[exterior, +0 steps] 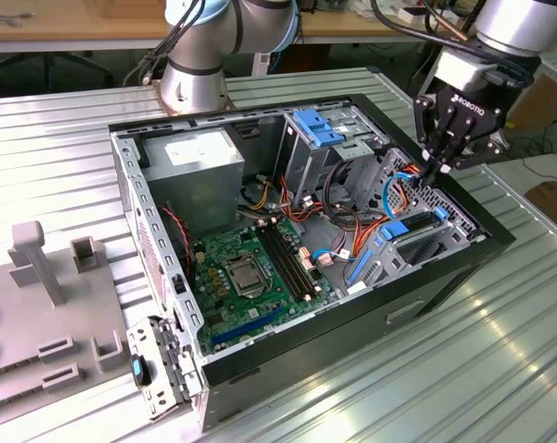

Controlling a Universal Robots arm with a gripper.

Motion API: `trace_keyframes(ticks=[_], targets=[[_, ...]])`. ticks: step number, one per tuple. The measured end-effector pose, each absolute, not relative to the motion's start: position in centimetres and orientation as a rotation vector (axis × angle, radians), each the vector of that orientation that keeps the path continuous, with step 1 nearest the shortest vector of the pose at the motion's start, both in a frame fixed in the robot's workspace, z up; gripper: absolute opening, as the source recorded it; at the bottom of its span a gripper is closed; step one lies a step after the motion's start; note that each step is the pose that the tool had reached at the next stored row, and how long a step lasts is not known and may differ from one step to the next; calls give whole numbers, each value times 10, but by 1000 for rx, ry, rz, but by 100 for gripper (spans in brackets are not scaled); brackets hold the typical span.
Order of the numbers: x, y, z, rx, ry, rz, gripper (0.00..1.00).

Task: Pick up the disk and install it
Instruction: 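Insert the first disk wire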

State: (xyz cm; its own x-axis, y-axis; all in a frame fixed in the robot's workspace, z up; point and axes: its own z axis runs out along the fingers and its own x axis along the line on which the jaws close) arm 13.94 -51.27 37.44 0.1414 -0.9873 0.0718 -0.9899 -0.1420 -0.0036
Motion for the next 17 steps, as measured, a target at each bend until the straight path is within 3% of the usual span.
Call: trace_keyframes(ticks=[7,17], targets=[[139,-529,374,2319,-2105,12,18],[139,-533,373,2166,-2260,8,18]])
